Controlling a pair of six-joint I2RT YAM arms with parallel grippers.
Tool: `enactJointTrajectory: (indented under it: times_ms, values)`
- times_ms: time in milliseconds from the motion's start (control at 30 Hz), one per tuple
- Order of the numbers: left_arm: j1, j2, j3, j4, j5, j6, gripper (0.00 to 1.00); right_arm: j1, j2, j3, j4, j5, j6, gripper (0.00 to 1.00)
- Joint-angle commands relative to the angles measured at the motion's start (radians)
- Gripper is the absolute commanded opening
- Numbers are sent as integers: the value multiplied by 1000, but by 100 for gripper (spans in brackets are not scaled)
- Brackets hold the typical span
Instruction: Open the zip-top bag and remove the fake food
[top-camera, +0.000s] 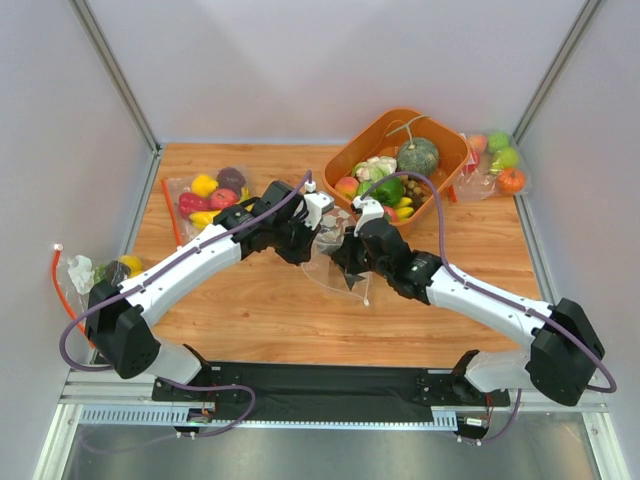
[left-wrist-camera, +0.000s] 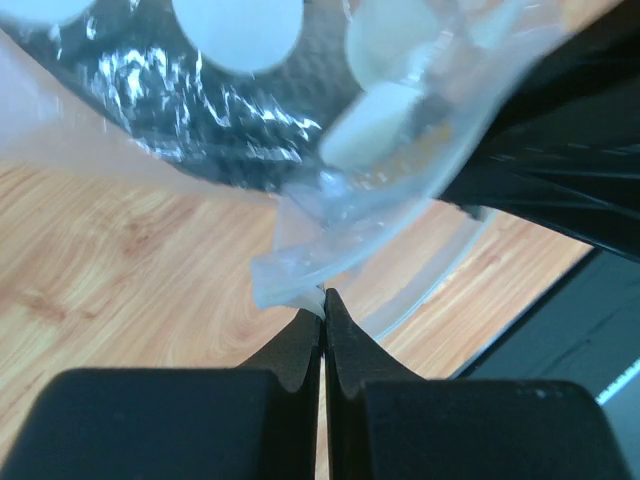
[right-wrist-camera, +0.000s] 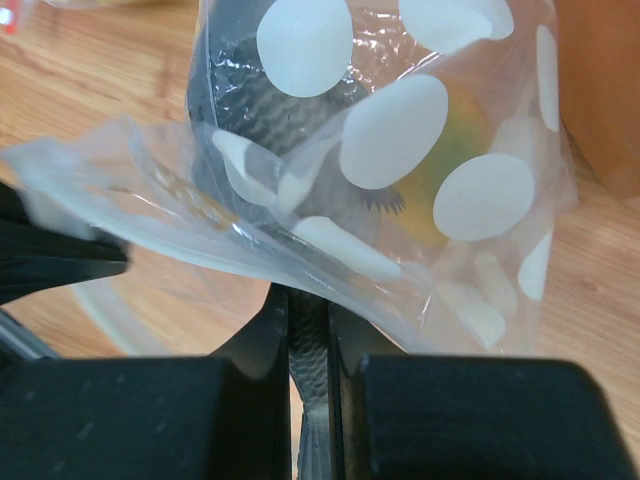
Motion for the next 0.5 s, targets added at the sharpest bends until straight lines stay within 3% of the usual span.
enactJointTrajectory:
  times_ms: [0,167,467]
  values:
    - [-2,-29,46,-29,-100,18,0,-12,-66,83,-5,-78,24,0]
    - [-1,-47,44,-29,-142,16,0,-15,-83,120,-135,-144,-2,0]
    - [-1,-49,43,-28,-162,13,0,-15,-54,93,-220,-274,-11,0]
